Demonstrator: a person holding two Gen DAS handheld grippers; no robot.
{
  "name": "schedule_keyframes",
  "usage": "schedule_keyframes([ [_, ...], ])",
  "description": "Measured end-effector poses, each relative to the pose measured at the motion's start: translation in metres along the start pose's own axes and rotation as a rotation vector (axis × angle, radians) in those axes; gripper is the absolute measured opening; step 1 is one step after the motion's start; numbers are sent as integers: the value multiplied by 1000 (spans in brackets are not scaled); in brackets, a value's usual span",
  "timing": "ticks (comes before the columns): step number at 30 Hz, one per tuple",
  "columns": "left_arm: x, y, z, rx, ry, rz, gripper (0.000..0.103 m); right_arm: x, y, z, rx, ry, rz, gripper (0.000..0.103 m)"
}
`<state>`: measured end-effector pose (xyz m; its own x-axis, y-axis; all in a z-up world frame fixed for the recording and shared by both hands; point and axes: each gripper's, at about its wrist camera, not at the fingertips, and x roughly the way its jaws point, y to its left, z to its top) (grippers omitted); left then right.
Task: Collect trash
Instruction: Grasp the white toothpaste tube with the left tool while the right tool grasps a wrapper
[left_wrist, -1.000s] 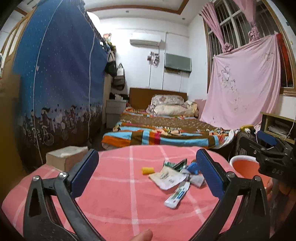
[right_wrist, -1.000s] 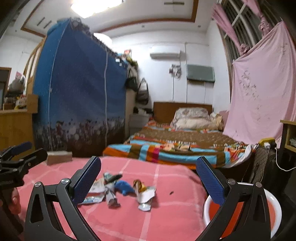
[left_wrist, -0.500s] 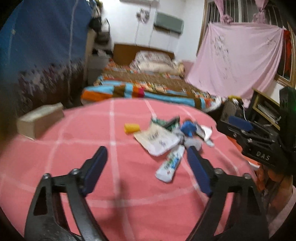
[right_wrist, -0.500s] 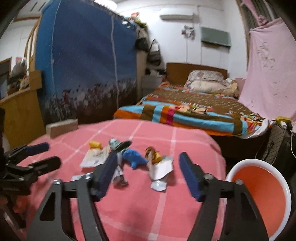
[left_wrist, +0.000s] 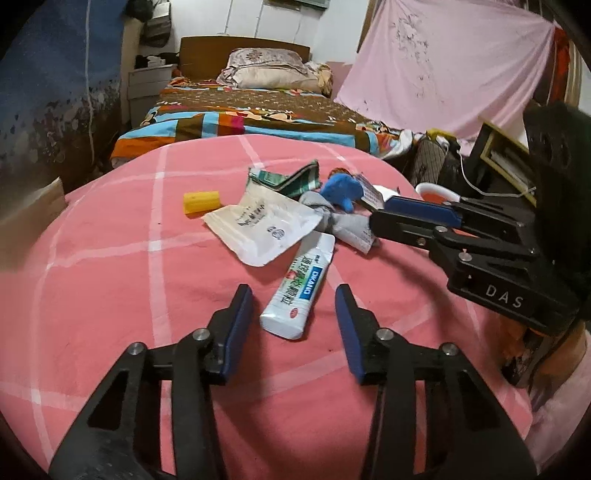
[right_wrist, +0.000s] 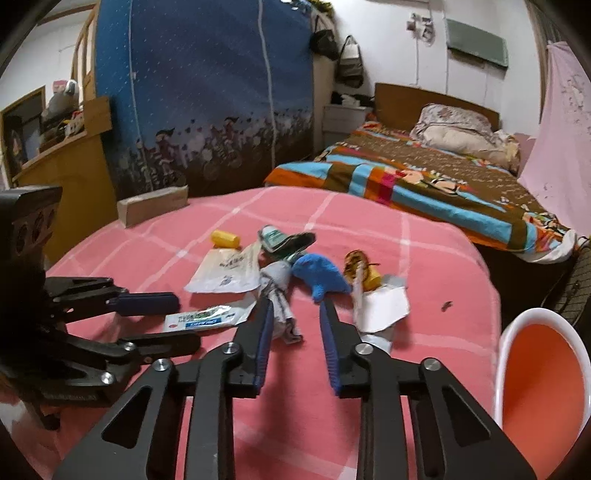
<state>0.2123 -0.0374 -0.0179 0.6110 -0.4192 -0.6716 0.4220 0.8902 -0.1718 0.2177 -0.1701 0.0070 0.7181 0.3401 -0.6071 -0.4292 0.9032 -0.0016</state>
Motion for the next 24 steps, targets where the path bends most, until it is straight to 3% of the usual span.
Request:
schedule_keyframes([
  [3, 1, -3, 1, 12, 8, 8, 11, 2, 4, 0, -17, 10, 20, 21],
  [7, 1, -4, 1, 23, 12, 17, 10, 11, 7, 1, -25, 50, 47, 20],
  [9, 0, -3, 1, 25, 11, 23, 9, 16, 8, 2, -29, 72, 51, 9],
  [11, -2, -3, 0, 21, 6, 27, 9, 16, 9, 1, -38, 72, 45, 6],
  [24, -31, -8, -19, -33, -88, 9, 8, -26, 18, -3, -83, -115, -5, 4],
])
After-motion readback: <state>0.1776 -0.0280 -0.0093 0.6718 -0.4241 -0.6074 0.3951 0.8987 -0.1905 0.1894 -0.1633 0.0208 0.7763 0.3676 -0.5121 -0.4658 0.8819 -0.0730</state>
